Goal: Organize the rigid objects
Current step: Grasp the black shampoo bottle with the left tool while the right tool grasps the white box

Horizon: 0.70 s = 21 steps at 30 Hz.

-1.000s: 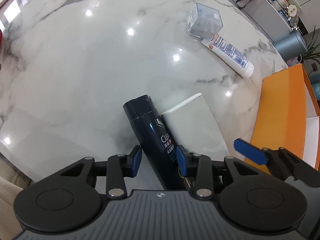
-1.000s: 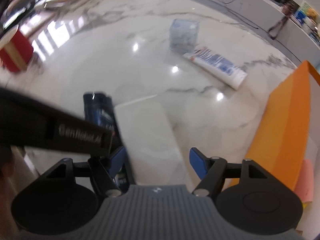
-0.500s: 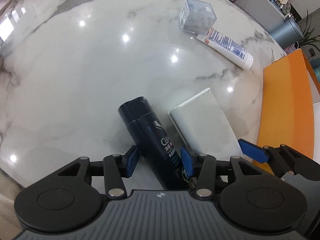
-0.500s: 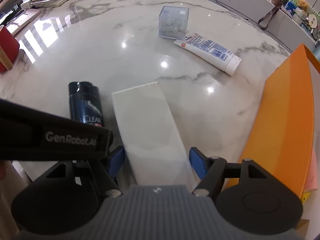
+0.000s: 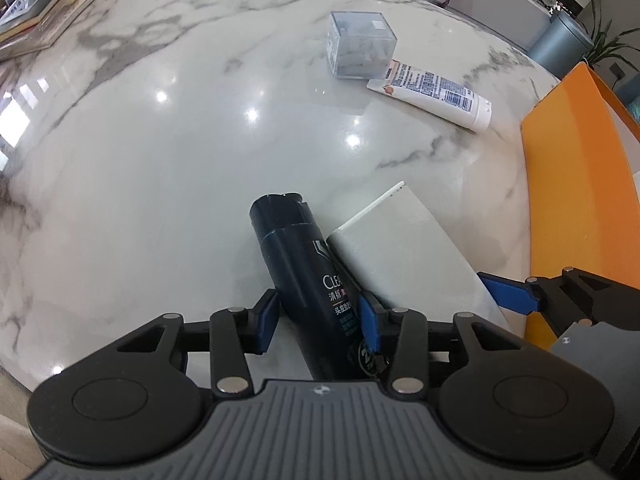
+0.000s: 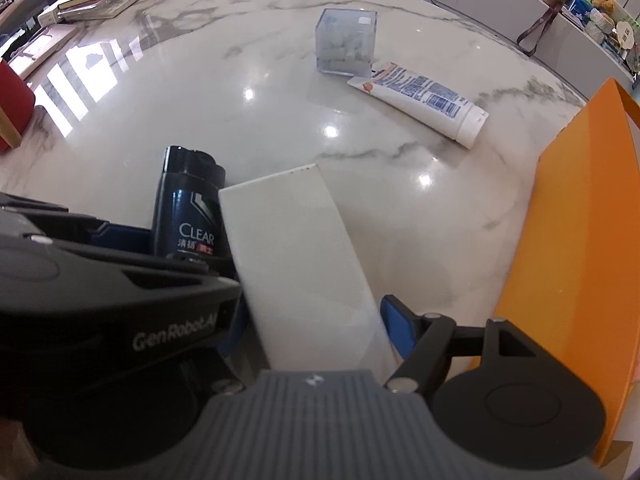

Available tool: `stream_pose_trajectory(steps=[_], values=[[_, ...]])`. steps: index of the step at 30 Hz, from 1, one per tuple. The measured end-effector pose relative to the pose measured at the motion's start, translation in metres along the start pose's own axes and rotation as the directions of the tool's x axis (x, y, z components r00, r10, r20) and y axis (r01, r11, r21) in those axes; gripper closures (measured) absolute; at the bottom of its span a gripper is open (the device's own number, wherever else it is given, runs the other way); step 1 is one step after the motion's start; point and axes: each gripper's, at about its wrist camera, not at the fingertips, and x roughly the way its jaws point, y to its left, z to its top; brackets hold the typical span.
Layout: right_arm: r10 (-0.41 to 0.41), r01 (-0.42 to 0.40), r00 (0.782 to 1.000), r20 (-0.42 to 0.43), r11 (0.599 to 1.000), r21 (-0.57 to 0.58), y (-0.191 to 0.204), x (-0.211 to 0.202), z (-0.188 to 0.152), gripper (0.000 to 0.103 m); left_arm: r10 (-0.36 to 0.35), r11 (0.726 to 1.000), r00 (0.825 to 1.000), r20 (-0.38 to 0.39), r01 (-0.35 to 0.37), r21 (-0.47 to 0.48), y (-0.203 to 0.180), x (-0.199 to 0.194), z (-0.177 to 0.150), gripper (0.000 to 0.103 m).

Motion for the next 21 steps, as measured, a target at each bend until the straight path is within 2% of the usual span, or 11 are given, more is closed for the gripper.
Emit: stream_pose_trajectory(steps=[5, 11, 21], values=[[0.000, 0.000, 1.000, 0.009, 1.000, 0.018, -0.001, 0.000, -0.001, 0.033, -0.001, 1.000, 1.000, 0.020, 0.001, -0.001, 0.001, 0.000, 0.001, 0.061], [0.070, -0.071, 0.997, 0.018, 0.993, 0.098, -0.008, -0.002, -0.002, 0.037, -0.036, 0.999, 0.999, 0.020, 0.037, -0.039, 0.010, -0.002, 0.001, 0.064], [0.101, -0.110, 0.993, 0.067, 0.983, 0.150, -0.013, -0.018, -0.009, 0.039, -0.080, 0.995, 0.995, 0.062, 0.083, -0.057, 0.016, -0.013, 0.000, 0.066]])
